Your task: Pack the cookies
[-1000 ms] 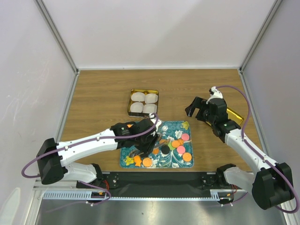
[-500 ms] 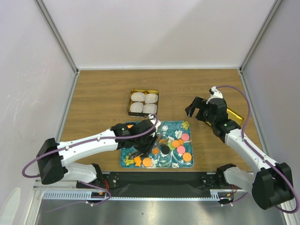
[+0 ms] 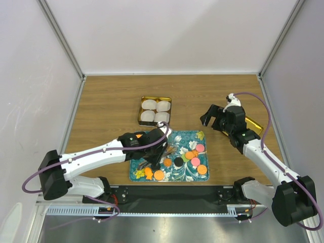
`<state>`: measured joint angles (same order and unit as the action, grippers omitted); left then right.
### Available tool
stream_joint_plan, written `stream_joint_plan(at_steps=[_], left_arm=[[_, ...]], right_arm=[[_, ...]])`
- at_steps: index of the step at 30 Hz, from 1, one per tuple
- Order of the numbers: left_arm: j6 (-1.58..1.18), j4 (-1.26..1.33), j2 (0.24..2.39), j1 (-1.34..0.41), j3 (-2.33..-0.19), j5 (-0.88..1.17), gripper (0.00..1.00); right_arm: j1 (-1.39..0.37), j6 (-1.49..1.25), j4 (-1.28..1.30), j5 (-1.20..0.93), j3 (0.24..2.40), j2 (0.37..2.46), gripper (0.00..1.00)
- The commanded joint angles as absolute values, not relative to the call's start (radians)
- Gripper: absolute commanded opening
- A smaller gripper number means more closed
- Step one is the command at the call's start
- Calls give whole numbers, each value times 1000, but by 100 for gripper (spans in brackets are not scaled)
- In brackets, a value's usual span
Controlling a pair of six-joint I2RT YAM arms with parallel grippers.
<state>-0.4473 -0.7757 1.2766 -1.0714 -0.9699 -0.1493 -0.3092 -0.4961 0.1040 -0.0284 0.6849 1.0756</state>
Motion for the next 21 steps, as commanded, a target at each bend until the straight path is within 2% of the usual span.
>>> stream_joint_plan(at_steps=[1,10,21], left_arm=[[-454,-788,1227,-1051,-1029,-192,38],[-417,-799,1192,-990,-1074,-170,38],[-287,-753,1273,-733,-1255,-167,39]], right_arm=[[-304,-486,94,-35,703,1068,100],[-301,-489,92,-40,701,1071,100],[-301,-491,81,-44,698,1081,100]])
